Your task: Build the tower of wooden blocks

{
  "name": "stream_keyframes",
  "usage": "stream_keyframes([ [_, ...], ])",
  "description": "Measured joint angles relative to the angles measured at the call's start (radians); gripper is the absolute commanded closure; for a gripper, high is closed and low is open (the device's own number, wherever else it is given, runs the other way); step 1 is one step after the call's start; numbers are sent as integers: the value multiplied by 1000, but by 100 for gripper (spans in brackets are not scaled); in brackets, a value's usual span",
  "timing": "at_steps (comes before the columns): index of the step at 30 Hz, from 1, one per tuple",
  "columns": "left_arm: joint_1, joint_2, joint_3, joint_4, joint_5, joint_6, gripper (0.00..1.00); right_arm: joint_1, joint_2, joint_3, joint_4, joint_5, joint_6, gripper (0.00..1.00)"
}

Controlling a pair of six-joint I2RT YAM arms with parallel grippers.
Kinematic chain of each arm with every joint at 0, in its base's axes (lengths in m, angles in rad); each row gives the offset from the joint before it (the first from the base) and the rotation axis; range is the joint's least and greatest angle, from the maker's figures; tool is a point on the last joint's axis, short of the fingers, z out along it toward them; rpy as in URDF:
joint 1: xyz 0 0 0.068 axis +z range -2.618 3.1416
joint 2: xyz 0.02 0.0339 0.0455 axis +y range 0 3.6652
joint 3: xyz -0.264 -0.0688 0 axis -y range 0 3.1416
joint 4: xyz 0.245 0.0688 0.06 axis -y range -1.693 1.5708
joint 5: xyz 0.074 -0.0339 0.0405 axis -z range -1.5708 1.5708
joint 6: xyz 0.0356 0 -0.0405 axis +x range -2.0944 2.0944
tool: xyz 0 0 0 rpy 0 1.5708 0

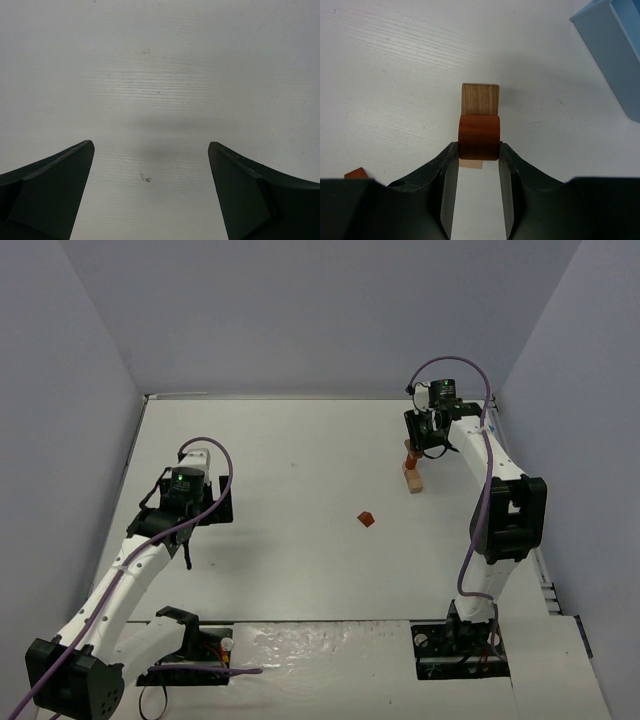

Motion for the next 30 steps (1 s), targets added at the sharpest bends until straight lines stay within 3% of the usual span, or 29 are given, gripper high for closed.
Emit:
stream_keyframes([
  [15, 0, 1, 0, 4, 6, 0, 3, 0, 0, -13, 12, 0, 3, 98],
  [22, 0, 1, 0, 5, 7, 0, 3, 0, 0, -16, 15, 0, 3, 78],
  [30, 0, 1, 0, 5, 14, 0, 3, 0, 0, -16, 16, 0, 3, 64],
])
